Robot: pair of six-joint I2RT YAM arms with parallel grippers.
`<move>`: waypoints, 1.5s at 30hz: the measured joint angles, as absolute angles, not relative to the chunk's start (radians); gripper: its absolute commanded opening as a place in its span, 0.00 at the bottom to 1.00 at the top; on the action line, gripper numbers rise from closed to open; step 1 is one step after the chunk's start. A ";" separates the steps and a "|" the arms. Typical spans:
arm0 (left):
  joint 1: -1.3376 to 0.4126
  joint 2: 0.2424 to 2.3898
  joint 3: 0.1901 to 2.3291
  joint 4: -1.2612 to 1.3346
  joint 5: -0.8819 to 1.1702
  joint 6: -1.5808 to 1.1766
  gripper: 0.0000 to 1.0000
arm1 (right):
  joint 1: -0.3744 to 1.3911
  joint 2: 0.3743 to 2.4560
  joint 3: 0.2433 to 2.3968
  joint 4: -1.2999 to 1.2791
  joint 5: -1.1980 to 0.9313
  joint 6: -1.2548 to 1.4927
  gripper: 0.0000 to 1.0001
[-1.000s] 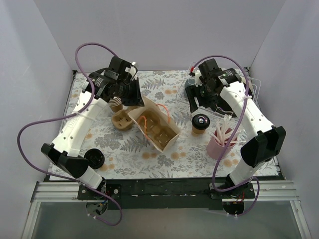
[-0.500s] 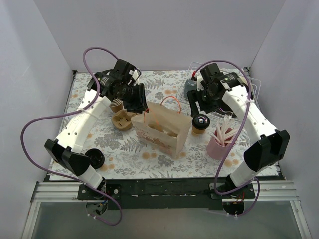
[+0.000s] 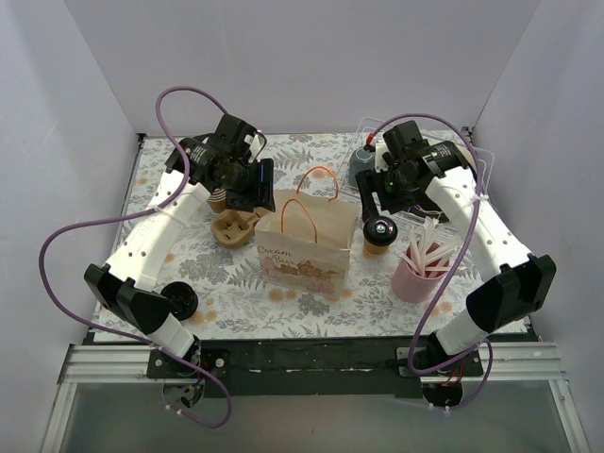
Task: Pack the takeout coffee
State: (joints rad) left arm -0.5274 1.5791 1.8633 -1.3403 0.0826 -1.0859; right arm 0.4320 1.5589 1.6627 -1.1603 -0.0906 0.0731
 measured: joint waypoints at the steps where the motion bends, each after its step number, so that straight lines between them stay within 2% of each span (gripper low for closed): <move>1: -0.527 1.579 1.863 -1.340 0.077 -1.085 0.54 | 0.432 1.554 1.654 -1.151 -0.091 0.071 0.81; 6: -0.527 1.549 1.795 -1.339 0.074 -1.070 0.52 | 0.432 1.546 1.588 -1.098 -0.090 0.057 0.82; 8: -0.527 1.531 1.761 -1.339 0.082 -1.065 0.46 | 0.432 1.547 1.561 -1.079 -0.090 0.054 0.83; 10: -0.527 1.515 1.738 -1.339 0.094 -1.061 0.35 | 0.432 1.555 1.549 -1.069 -0.089 0.051 0.83; 11: -0.527 1.509 1.731 -1.336 0.101 -1.061 0.22 | 0.432 1.559 1.546 -1.062 -0.088 0.049 0.83; 13: -0.527 1.503 1.726 -1.330 0.112 -1.062 0.10 | 0.432 1.567 1.541 -1.045 -0.083 0.047 0.84; 14: -0.527 1.501 1.726 -1.324 0.119 -1.058 0.00 | 0.432 1.570 1.541 -1.038 -0.081 0.046 0.84; 22: -0.527 1.483 1.718 -1.280 0.135 -1.063 0.00 | 0.432 1.605 1.513 -1.010 -0.064 0.020 0.87; 25: -0.527 1.457 1.703 -1.253 0.135 -1.071 0.00 | 0.432 1.638 1.507 -1.014 -0.040 0.018 0.94; 45: -0.527 1.412 1.693 -1.179 0.152 -1.102 0.00 | 0.431 1.729 1.496 -0.966 0.094 0.032 0.91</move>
State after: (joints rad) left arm -0.5274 1.4117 1.6928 -1.1786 0.1520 -1.1023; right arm 0.4309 1.7287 1.4960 -0.9661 0.0940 0.0322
